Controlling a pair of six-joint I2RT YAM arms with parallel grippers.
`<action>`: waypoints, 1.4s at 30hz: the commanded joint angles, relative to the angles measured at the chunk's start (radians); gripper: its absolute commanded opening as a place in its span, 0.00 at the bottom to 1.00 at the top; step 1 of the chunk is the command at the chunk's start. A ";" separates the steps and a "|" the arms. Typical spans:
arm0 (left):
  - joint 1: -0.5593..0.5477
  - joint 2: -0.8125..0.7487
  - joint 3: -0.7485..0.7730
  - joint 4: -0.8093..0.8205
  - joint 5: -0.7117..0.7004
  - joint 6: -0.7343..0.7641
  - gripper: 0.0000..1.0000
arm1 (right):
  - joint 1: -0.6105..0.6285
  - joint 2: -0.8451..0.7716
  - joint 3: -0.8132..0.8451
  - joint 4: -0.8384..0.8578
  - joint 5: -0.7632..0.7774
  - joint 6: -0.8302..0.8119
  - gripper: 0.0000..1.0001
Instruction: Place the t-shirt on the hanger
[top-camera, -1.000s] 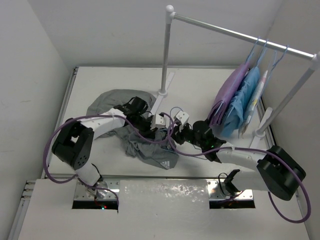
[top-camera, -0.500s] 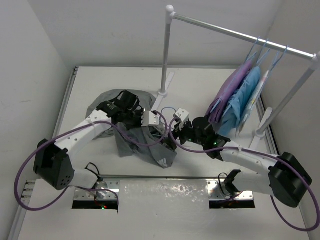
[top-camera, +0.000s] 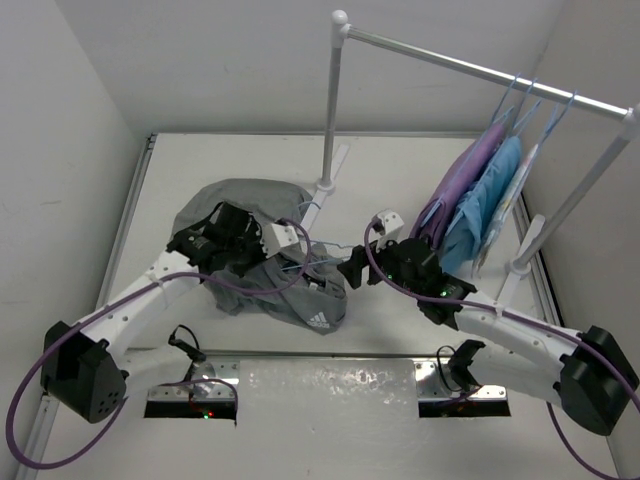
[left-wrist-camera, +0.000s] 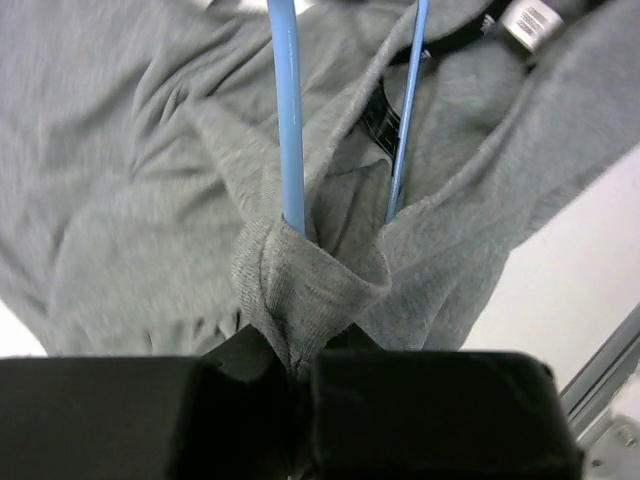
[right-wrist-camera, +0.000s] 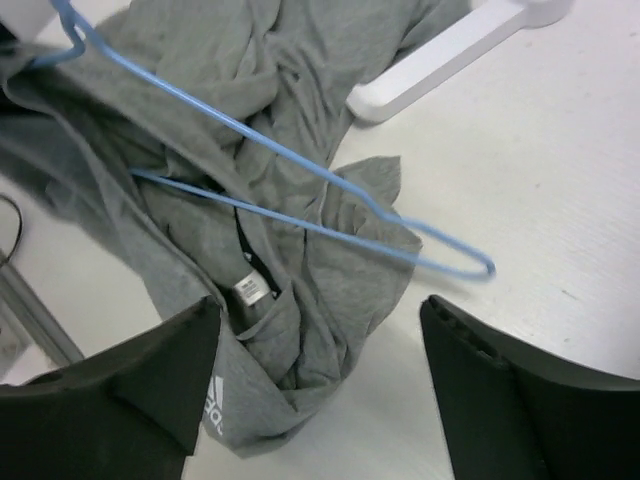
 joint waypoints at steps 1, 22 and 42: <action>0.007 -0.079 -0.045 0.112 -0.116 -0.176 0.00 | 0.004 -0.007 0.015 0.044 0.087 0.149 0.73; 0.008 -0.079 -0.068 0.135 -0.077 -0.228 0.00 | 0.145 0.559 0.139 0.320 0.149 0.305 0.44; 0.165 -0.131 0.019 -0.137 0.077 0.103 0.00 | -0.040 0.245 -0.056 0.129 0.405 0.266 0.00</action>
